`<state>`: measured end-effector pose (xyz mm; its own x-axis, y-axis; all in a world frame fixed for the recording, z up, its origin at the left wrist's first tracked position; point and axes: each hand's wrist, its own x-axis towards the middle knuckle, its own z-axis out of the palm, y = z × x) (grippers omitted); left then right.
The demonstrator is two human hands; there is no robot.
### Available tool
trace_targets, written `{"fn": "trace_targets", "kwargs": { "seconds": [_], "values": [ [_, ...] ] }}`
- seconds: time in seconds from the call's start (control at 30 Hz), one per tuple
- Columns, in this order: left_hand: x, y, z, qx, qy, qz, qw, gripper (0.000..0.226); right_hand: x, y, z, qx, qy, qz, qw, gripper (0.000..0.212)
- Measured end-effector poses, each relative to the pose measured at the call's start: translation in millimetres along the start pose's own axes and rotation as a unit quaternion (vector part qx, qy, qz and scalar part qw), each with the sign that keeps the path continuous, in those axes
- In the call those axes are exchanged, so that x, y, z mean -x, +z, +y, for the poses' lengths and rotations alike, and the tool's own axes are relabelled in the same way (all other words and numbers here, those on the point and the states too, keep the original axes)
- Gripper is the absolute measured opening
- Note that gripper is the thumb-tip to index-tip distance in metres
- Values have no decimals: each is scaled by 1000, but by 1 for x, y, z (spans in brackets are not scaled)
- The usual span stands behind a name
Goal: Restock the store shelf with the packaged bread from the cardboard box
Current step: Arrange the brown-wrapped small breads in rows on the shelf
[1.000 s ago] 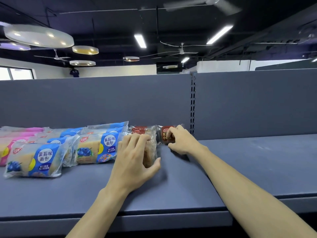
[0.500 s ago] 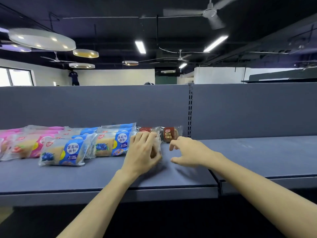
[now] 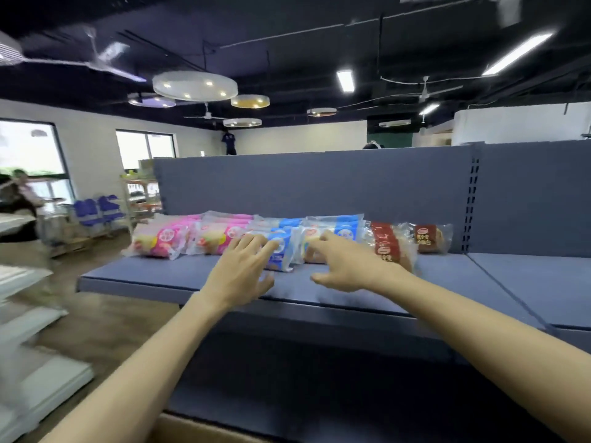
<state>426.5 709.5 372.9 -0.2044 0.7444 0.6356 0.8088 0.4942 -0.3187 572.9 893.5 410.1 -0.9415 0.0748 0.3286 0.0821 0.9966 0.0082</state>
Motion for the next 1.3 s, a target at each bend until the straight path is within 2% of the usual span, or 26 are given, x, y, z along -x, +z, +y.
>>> {"fn": "trace_targets", "kwargs": {
  "seconds": [0.2,0.33,0.43,0.53,0.63,0.9,1.13,1.3],
  "values": [
    [97,-38,-82,-67,-47,-71,994,50,-48,27,-110,-45,-92,6,995,45],
    [175,-45,-107,48,-140,-146,978,59,-56,54,-179,-65,-128,-14,990,48],
    [244,-26,-101,106,-158,-294,937,67,-40,101,-222,-75,-150,-63,984,52],
    [304,1,-80,148,-191,-435,867,78,-13,168,-246,-93,-133,-172,972,67],
    [348,29,-49,172,-211,-522,808,73,19,234,-257,-125,-106,-285,944,81],
    [417,97,19,237,-279,-602,710,61,71,363,-244,-124,-57,-463,876,89],
    [416,148,51,242,-306,-643,659,66,70,418,-208,-123,-21,-533,837,87],
    [409,185,78,234,-284,-664,651,62,67,443,-191,-105,-8,-588,802,79]
  ]
}}
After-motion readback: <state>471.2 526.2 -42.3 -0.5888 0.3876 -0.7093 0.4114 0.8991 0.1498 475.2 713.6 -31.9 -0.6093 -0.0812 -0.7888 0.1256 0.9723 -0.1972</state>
